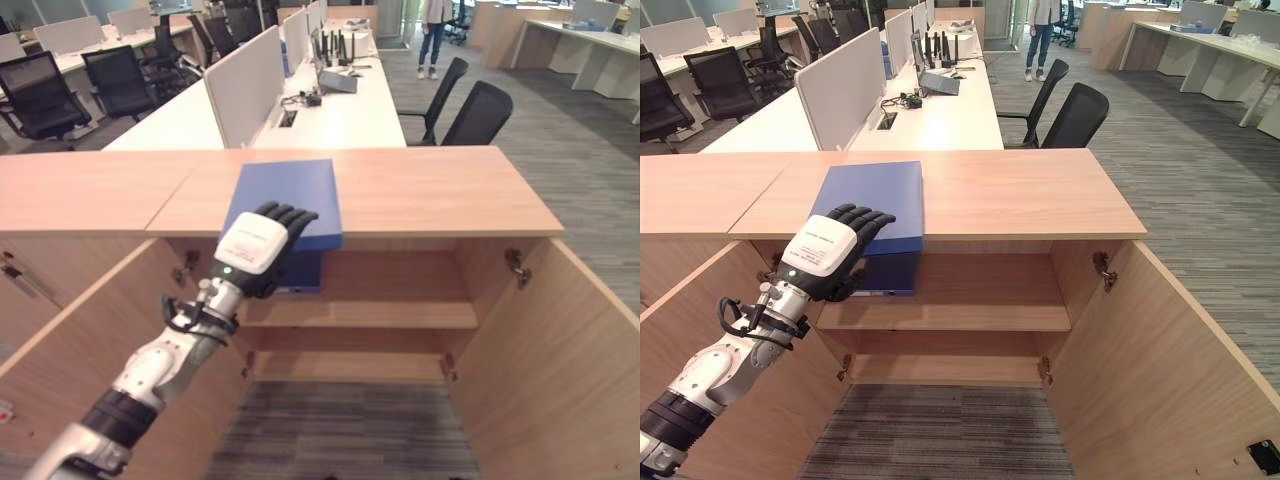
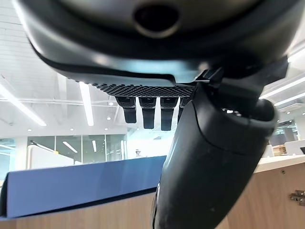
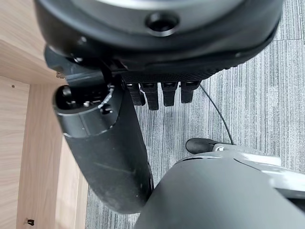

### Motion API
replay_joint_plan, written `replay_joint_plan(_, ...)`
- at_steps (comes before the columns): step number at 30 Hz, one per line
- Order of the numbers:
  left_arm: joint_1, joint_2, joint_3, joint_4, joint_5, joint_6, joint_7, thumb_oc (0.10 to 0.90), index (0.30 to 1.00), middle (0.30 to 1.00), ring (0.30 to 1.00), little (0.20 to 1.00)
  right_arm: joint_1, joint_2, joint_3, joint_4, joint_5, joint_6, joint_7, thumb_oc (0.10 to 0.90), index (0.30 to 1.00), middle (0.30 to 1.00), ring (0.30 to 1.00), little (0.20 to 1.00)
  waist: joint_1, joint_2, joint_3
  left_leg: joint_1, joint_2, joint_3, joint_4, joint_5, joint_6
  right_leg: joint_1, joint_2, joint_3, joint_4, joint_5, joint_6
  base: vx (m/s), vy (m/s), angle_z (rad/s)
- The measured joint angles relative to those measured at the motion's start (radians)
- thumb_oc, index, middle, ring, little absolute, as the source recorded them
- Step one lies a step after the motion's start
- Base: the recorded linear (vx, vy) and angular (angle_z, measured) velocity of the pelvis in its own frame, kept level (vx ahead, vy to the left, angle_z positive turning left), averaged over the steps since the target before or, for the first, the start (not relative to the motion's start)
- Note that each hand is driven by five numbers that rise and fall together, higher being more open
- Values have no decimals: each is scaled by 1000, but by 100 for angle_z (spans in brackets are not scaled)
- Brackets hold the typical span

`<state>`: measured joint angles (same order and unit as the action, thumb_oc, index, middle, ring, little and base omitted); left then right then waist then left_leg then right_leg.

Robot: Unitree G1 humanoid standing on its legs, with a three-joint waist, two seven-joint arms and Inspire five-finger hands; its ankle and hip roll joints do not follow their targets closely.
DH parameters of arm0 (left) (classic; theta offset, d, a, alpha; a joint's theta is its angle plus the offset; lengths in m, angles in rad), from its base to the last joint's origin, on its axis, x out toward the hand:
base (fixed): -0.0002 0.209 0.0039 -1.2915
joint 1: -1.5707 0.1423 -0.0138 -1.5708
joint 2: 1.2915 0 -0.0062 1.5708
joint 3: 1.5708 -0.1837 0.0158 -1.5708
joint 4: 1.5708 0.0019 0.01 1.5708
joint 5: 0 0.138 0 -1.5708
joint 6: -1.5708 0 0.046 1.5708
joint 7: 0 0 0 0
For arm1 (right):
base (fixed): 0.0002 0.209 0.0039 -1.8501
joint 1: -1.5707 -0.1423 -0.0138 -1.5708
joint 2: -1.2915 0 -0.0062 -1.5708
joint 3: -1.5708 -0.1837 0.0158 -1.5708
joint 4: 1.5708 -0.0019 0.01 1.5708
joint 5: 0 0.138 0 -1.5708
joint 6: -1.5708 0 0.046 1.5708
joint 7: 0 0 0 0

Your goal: Put the empty folder in the office cabinet

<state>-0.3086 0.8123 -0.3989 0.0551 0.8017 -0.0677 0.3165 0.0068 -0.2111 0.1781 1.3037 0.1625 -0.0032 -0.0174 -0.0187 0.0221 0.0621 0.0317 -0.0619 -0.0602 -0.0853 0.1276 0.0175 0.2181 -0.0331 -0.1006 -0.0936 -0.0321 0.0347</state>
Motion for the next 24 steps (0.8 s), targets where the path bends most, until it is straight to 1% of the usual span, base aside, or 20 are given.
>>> replay_joint_plan(2,0,0,0,8,0,2,0,800,900,900,900,900,-5,0,0,3,0,4,0,800,900,900,900,900,-6,0,0,1,0,2,0,0,0,0,0,1,0,0,0,0,0,0)
replay_joint_plan(9,-4,0,-3,27,10,4,2,800,900,900,900,900,-6,0,0,4,0,8,0,800,900,900,900,900,-7,1,-1,2,1,4,0,0,0,0,0,5,0,1,0,1,1,0)
replay_joint_plan(12,-31,0,-37,68,35,14,7,800,900,900,900,900,-7,-1,0,6,0,9,0,800,900,900,900,900,-6,4,-2,2,1,4,0,0,0,1,0,5,0,1,0,0,0,0)
replay_joint_plan(15,-37,0,-51,101,40,26,8,800,900,900,900,900,-7,-3,0,6,0,9,0,800,900,900,900,900,-11,7,-5,3,2,6,0,-1,1,1,0,8,0,2,0,-2,-1,-1)
replay_joint_plan(18,-99,0,-117,187,48,42,24,800,900,900,900,900,-8,-5,1,7,1,12,0,800,900,900,900,900,-9,10,-8,4,3,6,0,-1,1,1,1,8,0,2,0,0,0,0)
replay_joint_plan(24,-143,-1,-127,230,76,69,30,800,900,900,900,900,-8,-5,1,7,4,12,0,800,900,900,900,900,-14,10,-8,4,4,10,0,-1,2,0,1,11,0,2,0,0,0,0)
